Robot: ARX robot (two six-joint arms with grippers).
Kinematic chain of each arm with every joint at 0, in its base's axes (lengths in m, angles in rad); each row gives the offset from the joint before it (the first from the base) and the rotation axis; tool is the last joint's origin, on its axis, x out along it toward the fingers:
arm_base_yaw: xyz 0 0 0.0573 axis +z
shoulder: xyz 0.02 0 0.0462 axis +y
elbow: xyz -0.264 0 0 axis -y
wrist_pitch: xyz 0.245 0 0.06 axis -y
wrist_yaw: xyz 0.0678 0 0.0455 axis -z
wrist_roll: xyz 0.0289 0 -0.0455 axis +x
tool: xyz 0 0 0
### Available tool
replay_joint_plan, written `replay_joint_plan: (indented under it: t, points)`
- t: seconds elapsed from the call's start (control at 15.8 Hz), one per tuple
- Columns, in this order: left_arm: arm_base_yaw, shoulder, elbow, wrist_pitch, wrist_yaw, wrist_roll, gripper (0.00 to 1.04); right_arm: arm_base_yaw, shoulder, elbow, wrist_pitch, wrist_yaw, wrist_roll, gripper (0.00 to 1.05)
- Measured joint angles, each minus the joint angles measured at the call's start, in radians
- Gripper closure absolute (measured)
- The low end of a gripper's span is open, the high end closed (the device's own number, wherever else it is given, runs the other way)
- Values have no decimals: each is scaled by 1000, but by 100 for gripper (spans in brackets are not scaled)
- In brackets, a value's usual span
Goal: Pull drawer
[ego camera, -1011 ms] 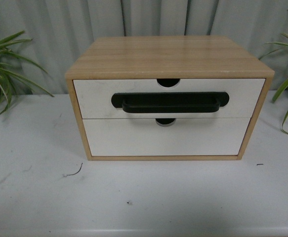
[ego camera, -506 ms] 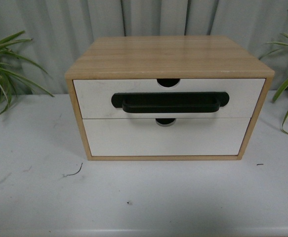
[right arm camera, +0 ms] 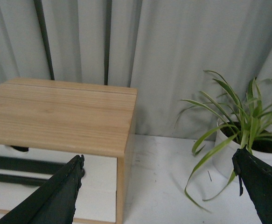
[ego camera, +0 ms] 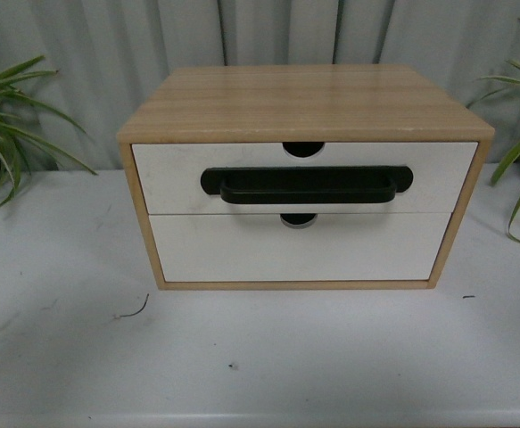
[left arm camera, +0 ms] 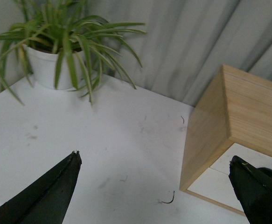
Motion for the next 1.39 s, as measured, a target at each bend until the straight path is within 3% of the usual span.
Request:
replay_joint_plan:
  t: [0.13, 0.25, 0.51, 0.63, 0.82, 1.01, 1.14, 1.39]
  points:
    - [-41, 296, 145, 127, 49, 80, 7, 52, 288, 191, 45, 19, -91, 6]
    - [-101, 517, 319, 132, 78, 165, 7, 107, 506, 381, 23, -19, -246, 6]
    - [-215, 787, 602, 37, 254, 419, 7, 126, 624, 574, -72, -226, -615, 6]
    - [-251, 818, 671, -38, 369, 561, 7, 113, 646, 587, -199, -348, -843, 6]
    - [-276, 852, 733, -238, 507, 806, 7, 71, 676, 620, -405, -441, -1210, 6]
    - [-316, 886, 769, -393, 521, 1028, 7, 59, 692, 671, -578, -478, -1439, 6]
    - [-337, 935, 776, -391, 518, 1089, 7, 59, 720, 672, -678, -474, -1562, 6]
    - [-348, 993, 780, -338, 538, 1104, 7, 61, 750, 673, -753, -468, -1630, 6]
